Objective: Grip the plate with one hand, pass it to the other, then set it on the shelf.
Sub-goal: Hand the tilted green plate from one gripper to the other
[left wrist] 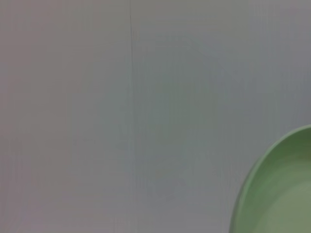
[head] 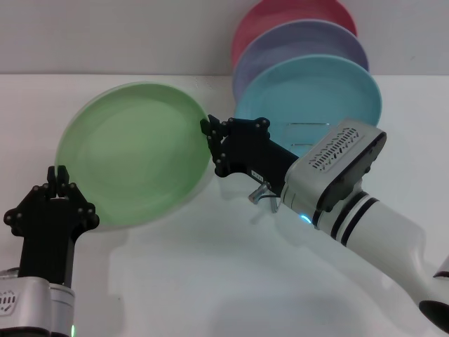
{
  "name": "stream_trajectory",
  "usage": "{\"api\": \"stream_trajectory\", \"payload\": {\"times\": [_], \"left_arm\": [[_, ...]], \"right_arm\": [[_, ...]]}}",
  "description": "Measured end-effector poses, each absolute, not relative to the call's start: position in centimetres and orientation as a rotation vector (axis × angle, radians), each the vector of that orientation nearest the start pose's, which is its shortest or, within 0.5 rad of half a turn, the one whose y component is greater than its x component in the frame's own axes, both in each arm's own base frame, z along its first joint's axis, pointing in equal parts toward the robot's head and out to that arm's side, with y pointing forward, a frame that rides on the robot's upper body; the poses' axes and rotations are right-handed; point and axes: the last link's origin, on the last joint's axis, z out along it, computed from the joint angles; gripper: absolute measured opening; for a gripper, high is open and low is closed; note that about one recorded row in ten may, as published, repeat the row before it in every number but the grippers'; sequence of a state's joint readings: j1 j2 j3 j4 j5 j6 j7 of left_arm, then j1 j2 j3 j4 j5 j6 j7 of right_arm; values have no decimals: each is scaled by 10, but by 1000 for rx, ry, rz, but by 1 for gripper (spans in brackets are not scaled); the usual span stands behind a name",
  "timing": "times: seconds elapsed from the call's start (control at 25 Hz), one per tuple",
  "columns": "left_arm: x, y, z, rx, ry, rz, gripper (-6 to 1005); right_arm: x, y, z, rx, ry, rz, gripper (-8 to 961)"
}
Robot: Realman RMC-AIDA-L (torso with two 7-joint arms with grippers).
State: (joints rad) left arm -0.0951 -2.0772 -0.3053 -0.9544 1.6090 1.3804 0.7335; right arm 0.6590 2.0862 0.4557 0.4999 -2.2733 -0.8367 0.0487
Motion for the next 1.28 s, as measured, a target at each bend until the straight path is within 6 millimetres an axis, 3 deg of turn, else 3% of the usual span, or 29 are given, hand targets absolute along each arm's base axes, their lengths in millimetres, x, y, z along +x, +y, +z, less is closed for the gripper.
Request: {"api": "stream_trajectory", "payload": {"times": [0.68, 0.72, 0.96, 1.28], "left_arm": [[-249, 223, -77, -1449, -549, -569, 37], [-249, 223, -77, -1449, -548, -570, 241], [-249, 223, -76, -1447, -546, -572, 454], [-256, 224, -71, -1406, -582, -589, 522]], "right_arm": [[179, 347, -132, -2220, 346, 781, 17], [179, 347, -132, -2220, 346, 781, 17], [179, 348, -132, -2218, 348, 780, 17], [178, 349, -132, -2218, 344, 782, 17]]}}
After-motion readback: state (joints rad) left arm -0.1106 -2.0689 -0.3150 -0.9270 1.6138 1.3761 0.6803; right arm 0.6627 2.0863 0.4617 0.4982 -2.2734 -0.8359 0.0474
